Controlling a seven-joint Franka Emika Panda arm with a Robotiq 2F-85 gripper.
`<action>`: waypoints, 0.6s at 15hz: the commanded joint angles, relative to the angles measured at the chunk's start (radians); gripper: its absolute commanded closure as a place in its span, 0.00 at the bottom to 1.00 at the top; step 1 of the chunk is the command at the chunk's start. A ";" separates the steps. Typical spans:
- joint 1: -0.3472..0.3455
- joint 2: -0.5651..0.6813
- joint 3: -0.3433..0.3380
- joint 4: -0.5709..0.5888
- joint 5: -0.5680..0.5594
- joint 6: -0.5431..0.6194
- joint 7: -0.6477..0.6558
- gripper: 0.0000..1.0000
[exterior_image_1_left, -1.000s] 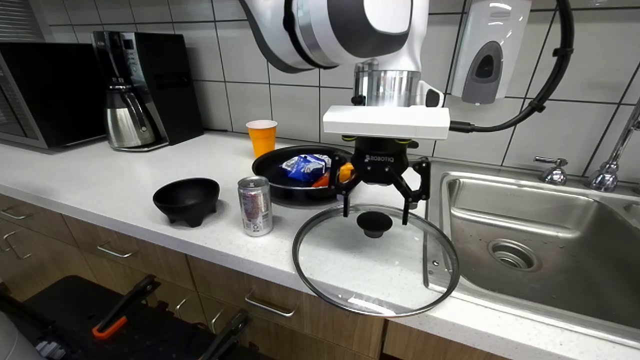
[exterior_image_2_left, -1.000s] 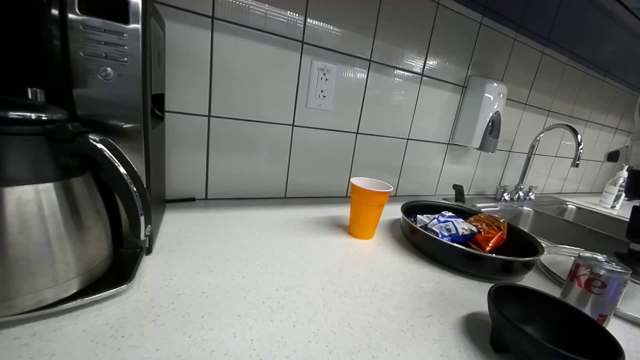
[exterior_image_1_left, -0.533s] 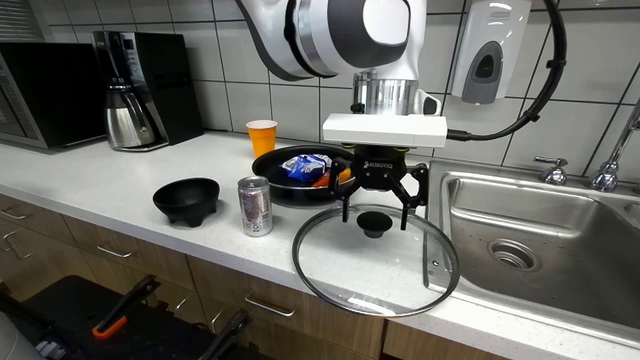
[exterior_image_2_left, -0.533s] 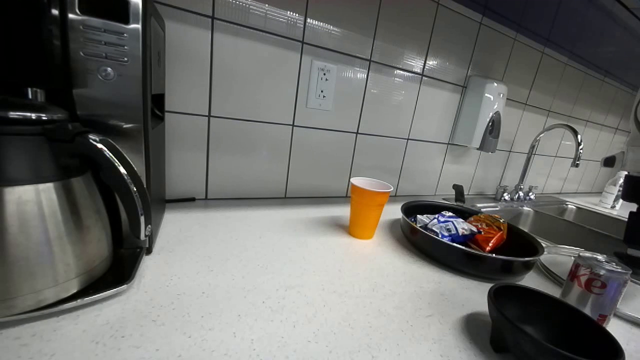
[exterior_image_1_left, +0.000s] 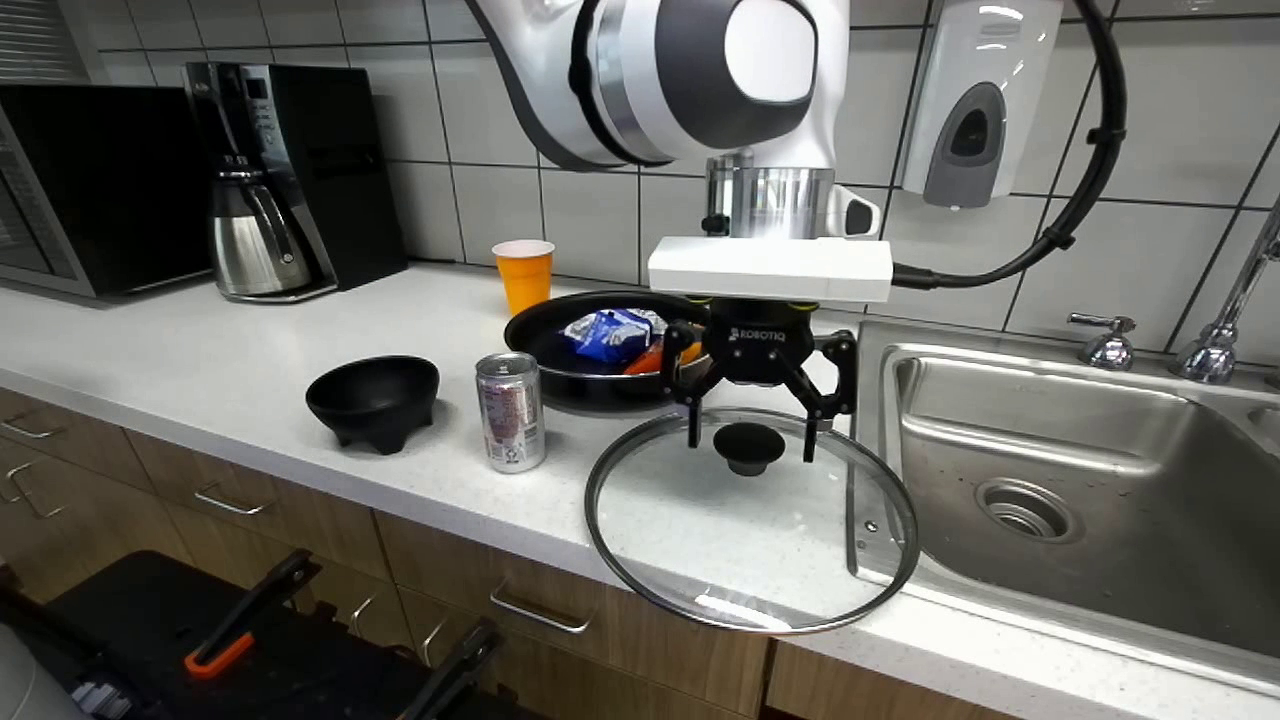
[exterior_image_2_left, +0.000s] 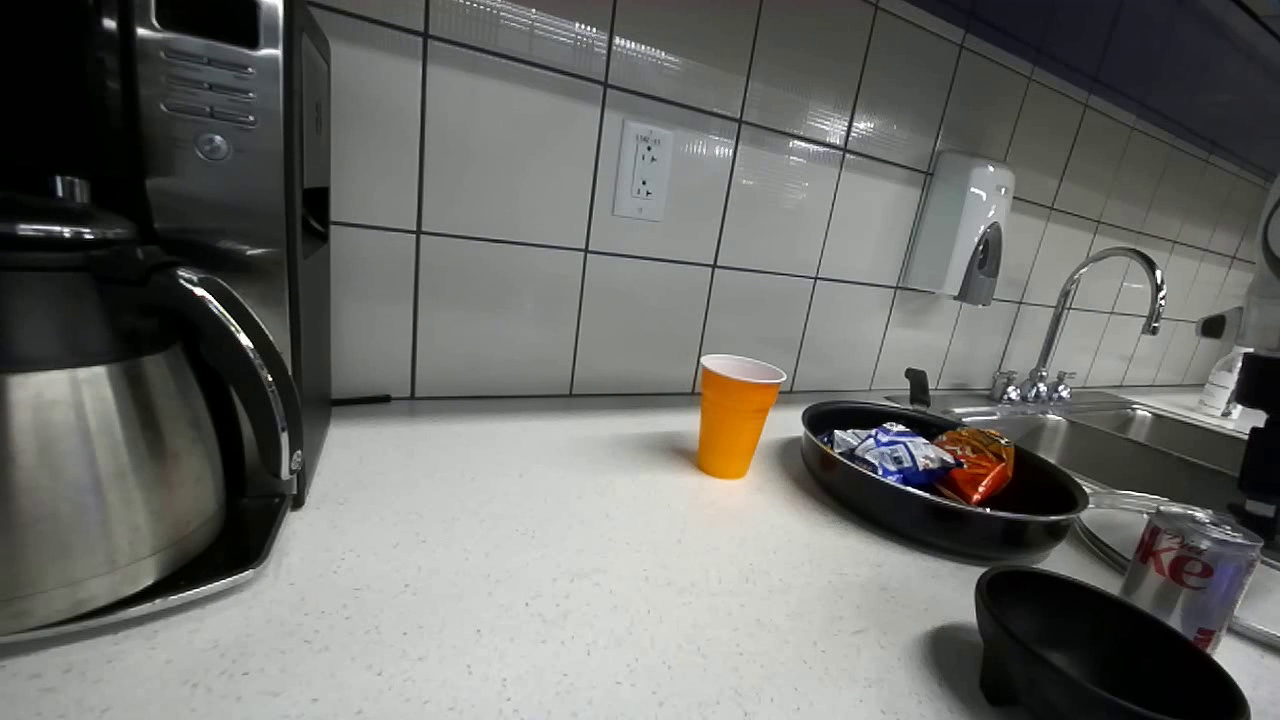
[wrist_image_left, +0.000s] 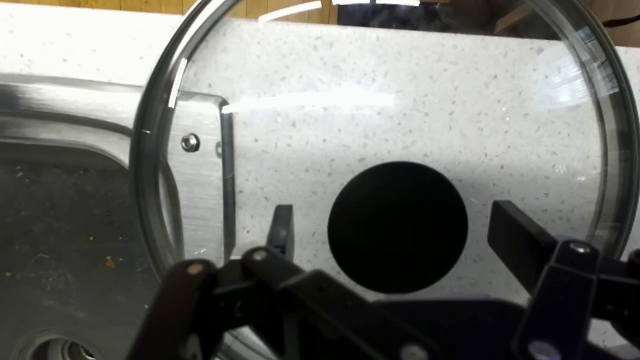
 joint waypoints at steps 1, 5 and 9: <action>-0.027 0.006 0.024 0.005 -0.011 0.018 0.010 0.00; -0.028 -0.001 0.023 -0.001 -0.016 0.030 0.012 0.42; -0.028 -0.005 0.022 -0.004 -0.020 0.032 0.013 0.61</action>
